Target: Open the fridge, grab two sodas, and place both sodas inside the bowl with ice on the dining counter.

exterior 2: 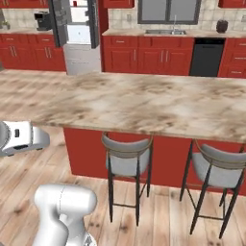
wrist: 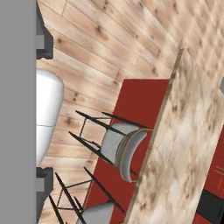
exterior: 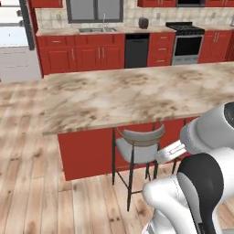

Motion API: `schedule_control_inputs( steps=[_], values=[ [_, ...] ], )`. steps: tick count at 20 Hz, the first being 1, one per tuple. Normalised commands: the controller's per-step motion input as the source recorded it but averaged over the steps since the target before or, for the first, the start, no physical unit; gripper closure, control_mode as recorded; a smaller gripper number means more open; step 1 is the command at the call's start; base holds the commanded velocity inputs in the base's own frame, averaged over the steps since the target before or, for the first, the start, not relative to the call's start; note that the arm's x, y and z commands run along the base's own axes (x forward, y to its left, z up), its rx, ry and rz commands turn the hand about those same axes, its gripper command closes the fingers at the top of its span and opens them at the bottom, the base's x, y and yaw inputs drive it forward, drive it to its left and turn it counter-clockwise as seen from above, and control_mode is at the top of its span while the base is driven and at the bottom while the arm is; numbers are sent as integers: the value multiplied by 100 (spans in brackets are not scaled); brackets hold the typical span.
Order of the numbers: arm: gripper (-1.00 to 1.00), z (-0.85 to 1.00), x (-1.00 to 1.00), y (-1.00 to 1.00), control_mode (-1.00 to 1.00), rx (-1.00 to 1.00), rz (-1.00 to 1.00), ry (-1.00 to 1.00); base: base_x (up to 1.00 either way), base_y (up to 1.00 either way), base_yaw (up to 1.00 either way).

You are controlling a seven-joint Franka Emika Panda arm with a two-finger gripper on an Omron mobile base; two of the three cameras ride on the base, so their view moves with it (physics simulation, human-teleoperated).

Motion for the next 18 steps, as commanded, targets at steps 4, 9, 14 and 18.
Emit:
schedule_control_inputs(
  steps=[4, 9, 14, 18],
  values=[
    [-100, 0, 0, 0, 100, 0, 0, 0, 27, 100, -9],
    [-100, 0, 0, 0, 100, 0, 0, 0, 44, 100, -10],
    [-100, 0, 0, 0, 100, 0, 0, 0, 61, 100, -11],
    [-100, 0, 0, 0, 100, 0, 0, 0, 65, 100, -11]
  ],
)
